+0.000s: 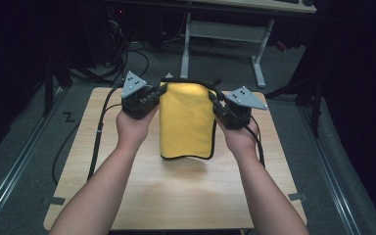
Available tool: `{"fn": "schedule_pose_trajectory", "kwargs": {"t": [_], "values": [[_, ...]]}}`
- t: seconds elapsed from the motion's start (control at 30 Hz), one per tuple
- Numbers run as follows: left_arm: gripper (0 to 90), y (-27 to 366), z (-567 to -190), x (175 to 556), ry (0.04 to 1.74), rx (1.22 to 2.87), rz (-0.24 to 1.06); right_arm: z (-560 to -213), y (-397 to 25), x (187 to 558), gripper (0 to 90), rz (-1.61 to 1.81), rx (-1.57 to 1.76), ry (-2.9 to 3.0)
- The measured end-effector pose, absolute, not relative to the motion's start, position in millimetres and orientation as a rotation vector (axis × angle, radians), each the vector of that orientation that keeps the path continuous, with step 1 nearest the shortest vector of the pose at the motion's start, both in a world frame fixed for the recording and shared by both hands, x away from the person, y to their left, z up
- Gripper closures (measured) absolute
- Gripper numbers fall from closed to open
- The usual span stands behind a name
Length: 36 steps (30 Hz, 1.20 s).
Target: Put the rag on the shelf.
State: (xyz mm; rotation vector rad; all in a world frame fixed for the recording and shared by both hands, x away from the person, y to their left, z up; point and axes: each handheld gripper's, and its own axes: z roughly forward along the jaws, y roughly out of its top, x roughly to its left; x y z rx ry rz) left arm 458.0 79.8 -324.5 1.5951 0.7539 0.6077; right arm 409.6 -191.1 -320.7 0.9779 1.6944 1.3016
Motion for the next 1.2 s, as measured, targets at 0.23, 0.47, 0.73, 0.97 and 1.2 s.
{"fn": "schedule_pose_trajectory", "kwargs": {"t": [0.23,0.47,0.73,0.97,1.2], "values": [[83.4,73,-322,479,0.751,1.635,0.662,-324,-196,442,78.3,1.281,1.011,1.717],[82.5,72,-332,503,0.77,1.662,0.644,-329,-201,470,78.0,1.269,1.015,1.746],[83.2,75,-361,523,0.855,1.705,0.529,-350,-202,492,77.3,1.209,1.03,1.831],[84.2,77,-381,523,0.891,1.726,0.475,-367,-201,493,77.4,1.166,1.016,1.887],[84.3,80,-395,522,0.917,1.734,0.404,-384,-204,493,77.3,1.173,1.047,1.917]]}}
